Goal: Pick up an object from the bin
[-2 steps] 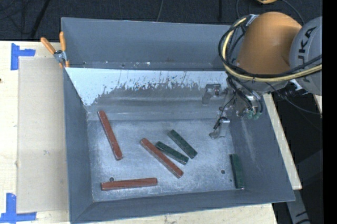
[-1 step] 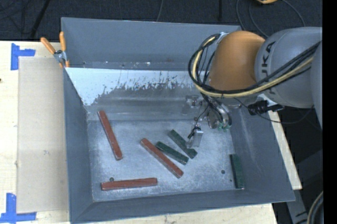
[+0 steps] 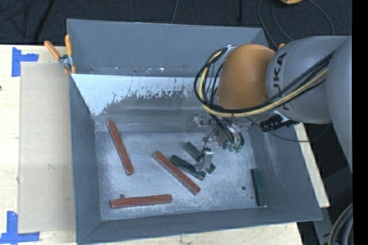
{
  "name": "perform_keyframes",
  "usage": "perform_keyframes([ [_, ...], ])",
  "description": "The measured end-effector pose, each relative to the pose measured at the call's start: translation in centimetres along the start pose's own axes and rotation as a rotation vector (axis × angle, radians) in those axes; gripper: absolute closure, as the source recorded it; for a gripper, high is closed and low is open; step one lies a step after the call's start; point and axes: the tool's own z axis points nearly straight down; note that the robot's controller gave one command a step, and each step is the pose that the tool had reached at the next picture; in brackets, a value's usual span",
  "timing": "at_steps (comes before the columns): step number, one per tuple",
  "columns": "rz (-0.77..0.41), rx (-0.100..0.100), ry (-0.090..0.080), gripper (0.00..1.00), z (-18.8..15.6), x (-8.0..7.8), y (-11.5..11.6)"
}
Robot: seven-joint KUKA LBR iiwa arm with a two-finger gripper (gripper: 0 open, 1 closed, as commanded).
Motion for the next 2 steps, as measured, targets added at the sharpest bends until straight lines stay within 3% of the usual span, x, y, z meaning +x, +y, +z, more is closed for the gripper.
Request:
perform_keyframes([
  [1,0.083,0.0,-0.002,0.0,-0.3,1.2,5.1],
  [2,0.2,-0.002,-0.003,0.0,3.8,0.4,5.5],
])
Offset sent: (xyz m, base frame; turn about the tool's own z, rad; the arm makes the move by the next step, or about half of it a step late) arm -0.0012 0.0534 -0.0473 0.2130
